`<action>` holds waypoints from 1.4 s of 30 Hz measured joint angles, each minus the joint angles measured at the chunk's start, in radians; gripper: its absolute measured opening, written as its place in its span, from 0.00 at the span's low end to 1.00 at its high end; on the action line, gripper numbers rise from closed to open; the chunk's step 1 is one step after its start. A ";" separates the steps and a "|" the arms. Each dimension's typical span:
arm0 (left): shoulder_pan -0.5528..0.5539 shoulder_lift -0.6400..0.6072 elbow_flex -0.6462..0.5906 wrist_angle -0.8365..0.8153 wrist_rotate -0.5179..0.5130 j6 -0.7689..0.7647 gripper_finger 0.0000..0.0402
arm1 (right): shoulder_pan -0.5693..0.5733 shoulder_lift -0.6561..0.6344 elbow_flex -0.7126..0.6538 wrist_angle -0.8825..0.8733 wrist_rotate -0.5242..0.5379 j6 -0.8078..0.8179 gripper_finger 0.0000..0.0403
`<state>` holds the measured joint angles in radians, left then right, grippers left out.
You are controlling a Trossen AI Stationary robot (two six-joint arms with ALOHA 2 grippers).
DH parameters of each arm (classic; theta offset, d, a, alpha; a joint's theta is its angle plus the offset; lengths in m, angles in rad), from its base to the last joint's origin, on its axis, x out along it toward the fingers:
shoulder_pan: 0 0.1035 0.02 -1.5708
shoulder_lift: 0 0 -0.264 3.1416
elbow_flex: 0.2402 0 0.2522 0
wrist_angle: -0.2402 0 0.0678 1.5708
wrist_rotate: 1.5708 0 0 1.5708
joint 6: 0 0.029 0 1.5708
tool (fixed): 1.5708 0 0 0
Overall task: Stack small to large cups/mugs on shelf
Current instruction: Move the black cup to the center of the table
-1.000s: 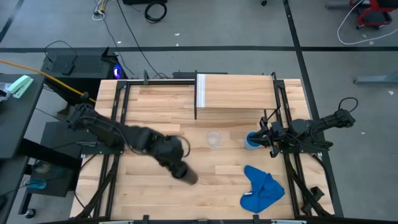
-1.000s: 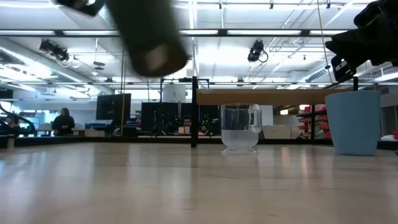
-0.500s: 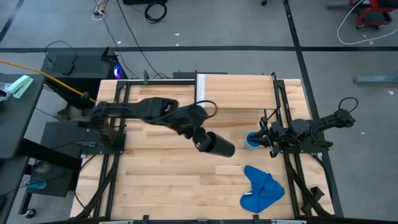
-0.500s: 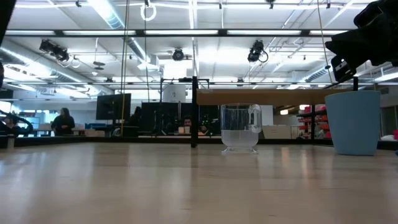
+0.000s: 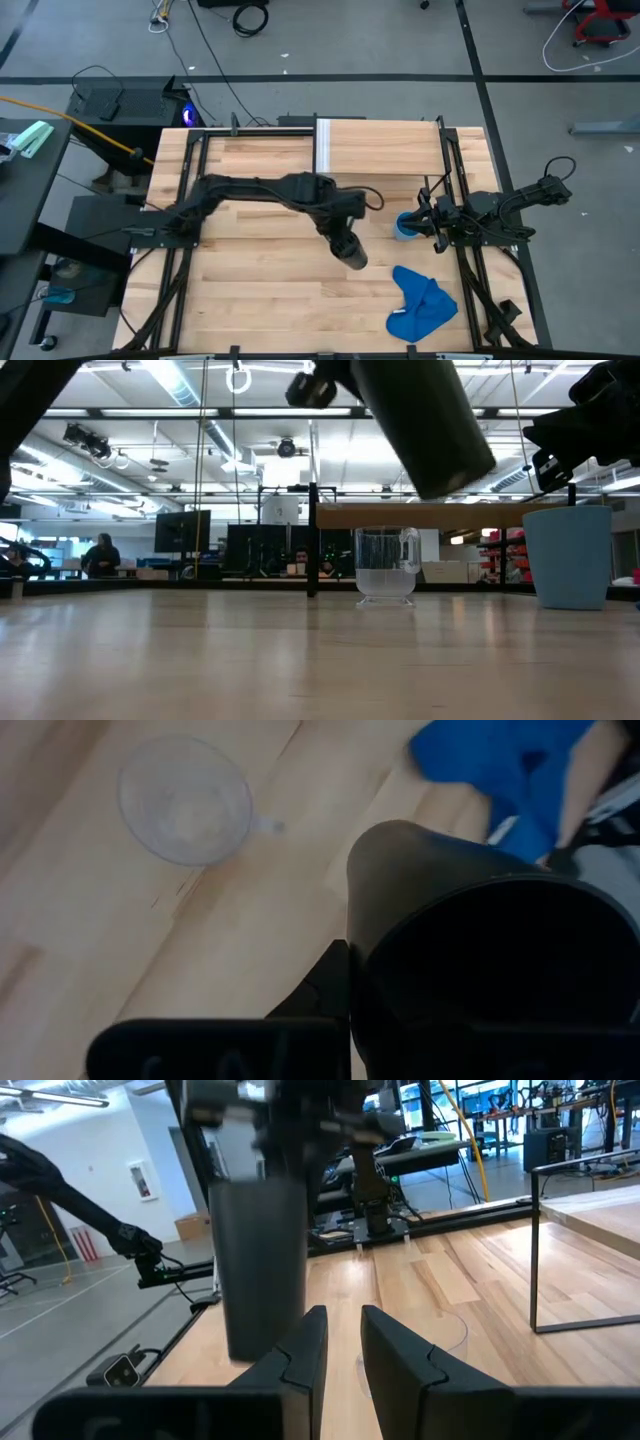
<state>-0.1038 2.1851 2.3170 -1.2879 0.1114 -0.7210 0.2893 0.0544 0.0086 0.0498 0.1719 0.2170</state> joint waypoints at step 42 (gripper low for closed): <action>-0.050 0.161 0.001 -0.069 -0.100 0.037 0.03 | 0.000 0.009 0.000 0.000 0.000 0.000 0.18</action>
<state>-0.1533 2.3459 2.3180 -1.3569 0.0116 -0.6844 0.2891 0.0630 0.0086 0.0499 0.1719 0.2173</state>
